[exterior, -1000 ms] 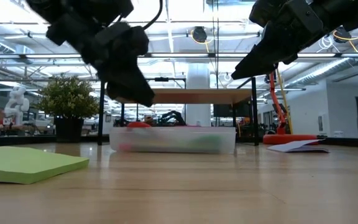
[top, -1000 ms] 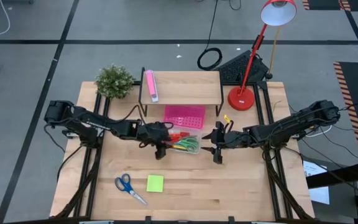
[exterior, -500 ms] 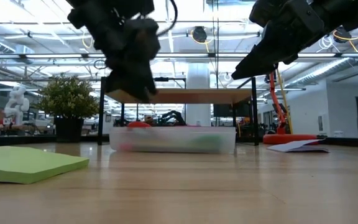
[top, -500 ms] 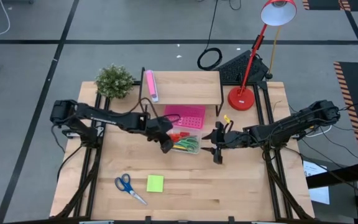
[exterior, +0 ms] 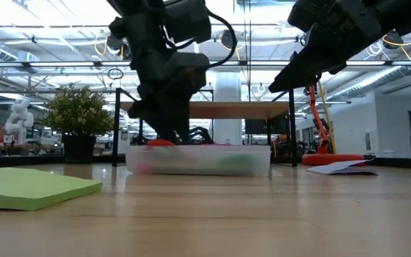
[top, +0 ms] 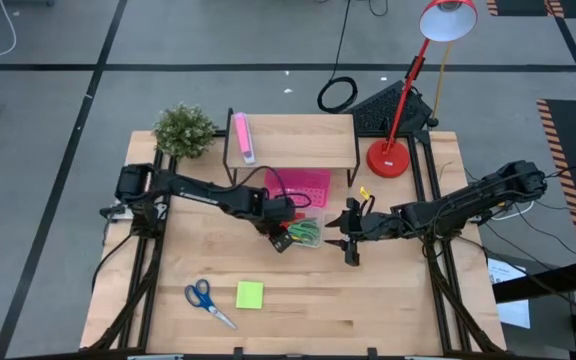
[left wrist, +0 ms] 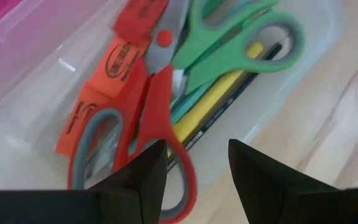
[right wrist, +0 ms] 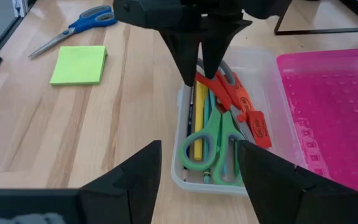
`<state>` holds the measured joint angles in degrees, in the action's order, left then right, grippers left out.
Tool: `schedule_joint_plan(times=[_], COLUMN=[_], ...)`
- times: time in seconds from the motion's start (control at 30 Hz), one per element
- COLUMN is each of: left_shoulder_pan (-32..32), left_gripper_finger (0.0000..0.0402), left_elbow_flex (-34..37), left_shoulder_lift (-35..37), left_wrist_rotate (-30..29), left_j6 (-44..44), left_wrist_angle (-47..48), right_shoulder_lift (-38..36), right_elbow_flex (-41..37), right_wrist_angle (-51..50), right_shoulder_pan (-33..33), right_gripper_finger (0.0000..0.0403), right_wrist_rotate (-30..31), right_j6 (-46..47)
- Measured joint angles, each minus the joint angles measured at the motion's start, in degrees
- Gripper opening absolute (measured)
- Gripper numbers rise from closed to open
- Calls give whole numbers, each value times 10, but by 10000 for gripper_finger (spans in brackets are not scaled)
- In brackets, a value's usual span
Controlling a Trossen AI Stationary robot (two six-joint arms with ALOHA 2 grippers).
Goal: Pack school essentials
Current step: Put the red scissors into the supply box
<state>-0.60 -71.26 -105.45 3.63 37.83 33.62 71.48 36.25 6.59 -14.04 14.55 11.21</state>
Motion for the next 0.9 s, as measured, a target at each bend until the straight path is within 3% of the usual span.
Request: schedule_joint_plan(times=[0.3,0.67,0.9], left_shoulder_pan=[0,3,2], left_gripper_finger=[168,59,26], left_elbow_flex=[0,3,3], left_shoulder_lift=[-8,-23,-26], left_wrist_rotate=[-6,-20,-22], left_j6=[15,-22,-33], left_wrist_angle=[10,10,-1], right_shoulder_lift=[0,0,0], right_elbow_flex=[0,0,0], right_wrist_angle=[0,0,1], right_shoulder_pan=[0,0,0], right_gripper_finger=[203,203,203], right_wrist_rotate=[1,1,1], right_j6=[-4,-6,-8])
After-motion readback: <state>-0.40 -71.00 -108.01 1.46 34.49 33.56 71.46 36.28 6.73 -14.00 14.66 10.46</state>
